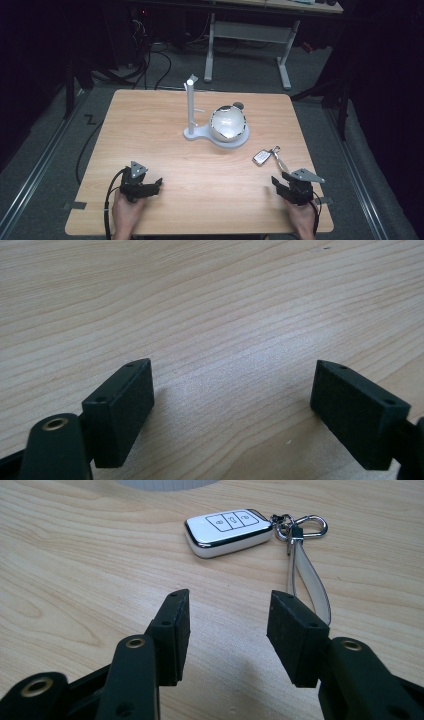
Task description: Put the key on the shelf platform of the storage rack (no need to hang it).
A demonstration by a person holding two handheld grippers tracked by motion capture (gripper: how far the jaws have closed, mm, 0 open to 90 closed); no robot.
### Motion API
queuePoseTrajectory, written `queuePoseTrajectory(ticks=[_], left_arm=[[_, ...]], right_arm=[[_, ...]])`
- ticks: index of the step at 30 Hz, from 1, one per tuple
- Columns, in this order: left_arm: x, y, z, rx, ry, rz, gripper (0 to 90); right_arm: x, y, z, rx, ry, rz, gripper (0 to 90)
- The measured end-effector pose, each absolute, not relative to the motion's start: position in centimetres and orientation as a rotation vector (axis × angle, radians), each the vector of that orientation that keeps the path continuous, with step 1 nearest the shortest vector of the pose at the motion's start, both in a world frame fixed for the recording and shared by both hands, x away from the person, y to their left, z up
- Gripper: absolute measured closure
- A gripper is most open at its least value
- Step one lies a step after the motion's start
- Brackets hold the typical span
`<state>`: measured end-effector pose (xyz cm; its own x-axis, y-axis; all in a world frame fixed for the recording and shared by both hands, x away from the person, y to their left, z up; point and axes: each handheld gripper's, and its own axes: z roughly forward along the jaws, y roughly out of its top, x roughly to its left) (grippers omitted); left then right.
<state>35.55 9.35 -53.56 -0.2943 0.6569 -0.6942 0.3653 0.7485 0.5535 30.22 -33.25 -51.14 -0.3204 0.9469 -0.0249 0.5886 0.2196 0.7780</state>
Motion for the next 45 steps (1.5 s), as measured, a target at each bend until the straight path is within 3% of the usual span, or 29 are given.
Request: queuePoseTrajectory(ticks=[29,45], left_arm=[[35.6,9.4,-53.6,0.784,1.912,0.357,17.9],[35.6,9.4,-53.6,0.784,1.912,0.357,17.9]], right_arm=[[35.0,-35.7,-48.6,1.467,1.977,0.939,55.0],[38.7,-35.5,-49.8,1.544,2.002,0.893,60.1]])
